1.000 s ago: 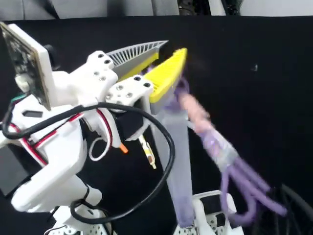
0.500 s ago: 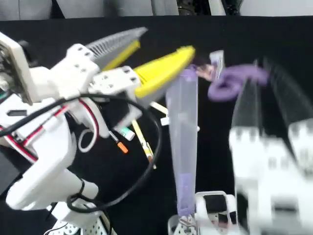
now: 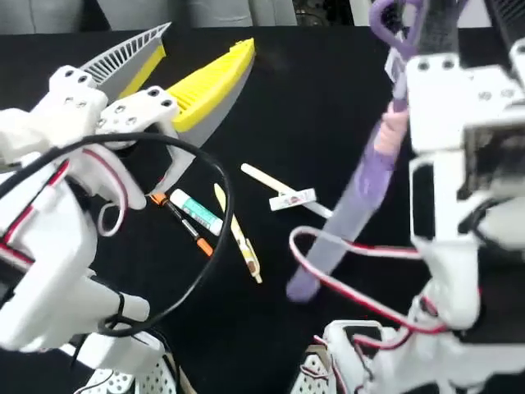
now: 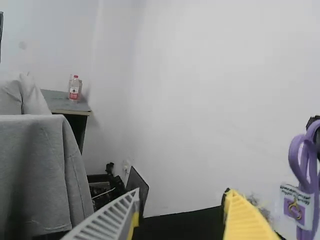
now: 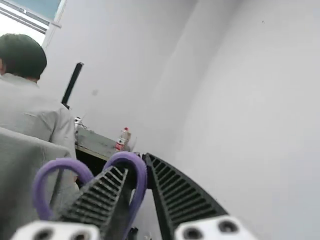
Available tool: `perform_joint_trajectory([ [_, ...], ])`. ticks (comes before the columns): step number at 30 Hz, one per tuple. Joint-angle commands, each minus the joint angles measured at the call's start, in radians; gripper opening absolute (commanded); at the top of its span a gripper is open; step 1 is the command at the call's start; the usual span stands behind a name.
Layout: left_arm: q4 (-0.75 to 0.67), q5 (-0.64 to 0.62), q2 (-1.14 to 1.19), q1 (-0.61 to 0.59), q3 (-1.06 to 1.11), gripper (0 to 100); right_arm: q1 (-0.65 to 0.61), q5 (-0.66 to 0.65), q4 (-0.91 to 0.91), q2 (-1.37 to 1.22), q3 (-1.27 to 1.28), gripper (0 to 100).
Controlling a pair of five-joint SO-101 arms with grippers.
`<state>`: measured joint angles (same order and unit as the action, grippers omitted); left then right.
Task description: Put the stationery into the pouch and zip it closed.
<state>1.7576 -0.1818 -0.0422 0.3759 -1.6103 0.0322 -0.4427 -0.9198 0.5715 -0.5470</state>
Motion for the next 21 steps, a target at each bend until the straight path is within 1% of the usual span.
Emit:
perform_joint_trajectory([
  [1,0.002,0.009,-0.009,-0.007,0.170,27,-0.106,0.041,-0.025,-0.170,-0.219,1.1],
  [5,0.002,0.011,-0.014,-0.061,0.332,27,-0.112,0.043,-0.052,-0.265,-0.348,1.1],
  [8,0.002,0.012,-0.017,-0.105,0.430,27,-0.112,0.048,-0.118,-0.291,-0.440,1.1],
  [12,0.002,0.015,-0.020,-0.130,0.545,27,-0.115,0.051,-0.207,-0.295,-0.478,1.1],
  [14,0.002,0.072,-0.020,-0.125,0.596,27,-0.115,0.051,-0.222,-0.295,-0.478,1.1],
  [18,0.003,0.230,-0.021,-0.124,0.702,27,-0.114,0.051,-0.232,-0.292,-0.478,1.1],
  [21,0.003,0.302,-0.043,-0.128,0.796,27,-0.114,0.051,-0.256,-0.291,-0.478,1.1],
])
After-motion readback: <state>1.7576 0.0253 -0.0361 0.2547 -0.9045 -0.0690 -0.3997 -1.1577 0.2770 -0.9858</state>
